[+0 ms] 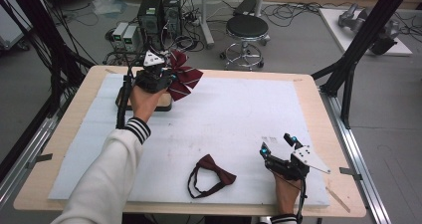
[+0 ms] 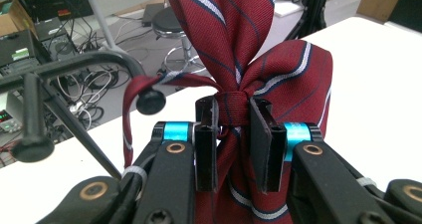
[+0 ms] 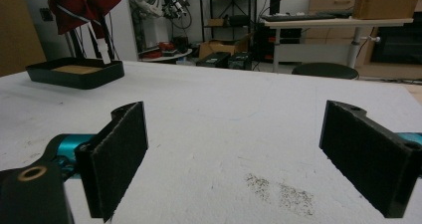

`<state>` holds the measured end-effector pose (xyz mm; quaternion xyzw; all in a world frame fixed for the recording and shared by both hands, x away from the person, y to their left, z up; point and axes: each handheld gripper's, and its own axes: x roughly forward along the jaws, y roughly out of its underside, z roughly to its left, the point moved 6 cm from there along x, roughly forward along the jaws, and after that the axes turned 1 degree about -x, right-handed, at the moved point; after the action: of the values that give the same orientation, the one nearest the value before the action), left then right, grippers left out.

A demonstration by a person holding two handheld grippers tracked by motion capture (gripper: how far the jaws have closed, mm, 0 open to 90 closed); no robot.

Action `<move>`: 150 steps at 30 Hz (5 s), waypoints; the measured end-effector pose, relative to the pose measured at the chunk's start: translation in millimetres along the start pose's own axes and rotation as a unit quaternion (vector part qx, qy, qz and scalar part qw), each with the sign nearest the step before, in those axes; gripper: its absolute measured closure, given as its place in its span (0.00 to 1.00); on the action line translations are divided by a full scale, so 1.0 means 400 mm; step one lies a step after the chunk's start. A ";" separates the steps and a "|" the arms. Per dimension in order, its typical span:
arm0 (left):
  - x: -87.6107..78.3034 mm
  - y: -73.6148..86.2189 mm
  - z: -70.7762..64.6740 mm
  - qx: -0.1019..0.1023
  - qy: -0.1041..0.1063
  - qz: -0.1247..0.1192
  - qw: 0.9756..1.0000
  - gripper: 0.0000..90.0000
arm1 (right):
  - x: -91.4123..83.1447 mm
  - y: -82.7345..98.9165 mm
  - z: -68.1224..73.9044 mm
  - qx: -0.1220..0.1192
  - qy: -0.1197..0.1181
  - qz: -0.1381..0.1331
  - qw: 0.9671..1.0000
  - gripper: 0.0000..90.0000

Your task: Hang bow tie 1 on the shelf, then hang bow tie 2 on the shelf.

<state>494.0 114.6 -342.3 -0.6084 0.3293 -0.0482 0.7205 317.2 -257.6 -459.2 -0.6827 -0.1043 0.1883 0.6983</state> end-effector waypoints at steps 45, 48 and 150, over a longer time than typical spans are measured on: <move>0.000 0.095 0.049 -0.028 -0.006 -0.007 1.000 0.18 | 0.002 0.000 0.000 -0.005 0.001 0.001 1.000 0.12; -0.036 0.091 0.046 -0.025 0.000 -0.022 0.999 0.18 | 0.001 0.000 0.002 -0.004 0.001 0.002 1.000 0.12; -0.302 0.247 -0.203 0.137 0.195 -0.017 0.971 0.16 | -0.001 -0.001 0.002 -0.009 0.000 -0.005 1.000 0.12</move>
<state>323.7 127.9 -385.2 -0.4884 0.4433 -0.2231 0.7177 316.7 -257.1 -458.9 -0.6885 -0.1088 0.1838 0.6931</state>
